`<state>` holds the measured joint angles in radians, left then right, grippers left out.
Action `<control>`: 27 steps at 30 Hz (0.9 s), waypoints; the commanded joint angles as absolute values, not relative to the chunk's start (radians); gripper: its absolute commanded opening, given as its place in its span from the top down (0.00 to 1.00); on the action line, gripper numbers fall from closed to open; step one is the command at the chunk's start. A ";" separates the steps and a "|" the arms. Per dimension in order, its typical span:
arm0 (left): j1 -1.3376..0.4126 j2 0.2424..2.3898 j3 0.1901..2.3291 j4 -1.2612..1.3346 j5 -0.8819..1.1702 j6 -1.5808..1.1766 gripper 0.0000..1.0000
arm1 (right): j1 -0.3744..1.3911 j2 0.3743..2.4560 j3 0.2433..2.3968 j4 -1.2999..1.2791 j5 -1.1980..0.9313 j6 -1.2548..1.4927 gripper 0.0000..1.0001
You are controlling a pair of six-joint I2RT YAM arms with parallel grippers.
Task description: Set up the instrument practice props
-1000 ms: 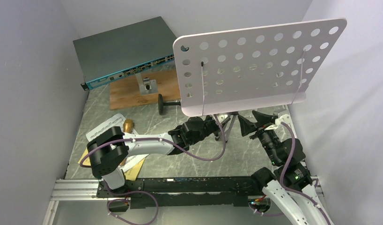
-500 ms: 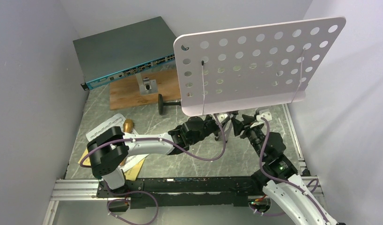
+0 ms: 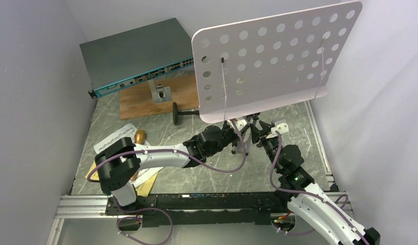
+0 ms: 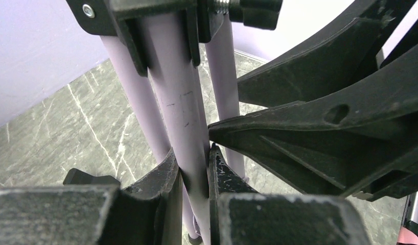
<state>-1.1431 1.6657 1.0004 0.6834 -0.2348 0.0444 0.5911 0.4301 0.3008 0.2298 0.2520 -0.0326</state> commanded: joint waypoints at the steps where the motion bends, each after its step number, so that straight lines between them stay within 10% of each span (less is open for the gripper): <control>1: -1.145 1.675 0.993 0.567 -0.280 0.148 1.00 | 0.611 0.467 0.279 0.318 0.368 -0.110 0.57; 13: -1.172 1.670 0.964 0.577 -0.311 0.142 1.00 | 0.778 0.663 0.272 0.461 0.798 -0.210 0.56; 27: -1.174 1.570 0.843 0.567 -0.368 0.103 1.00 | 0.838 0.646 0.210 0.616 1.080 -0.367 1.00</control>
<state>-1.1744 1.6268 0.9279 0.7395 -0.2916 0.0368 0.8982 0.6979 0.2451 0.6334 0.7387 -0.2127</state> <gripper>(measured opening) 0.187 0.197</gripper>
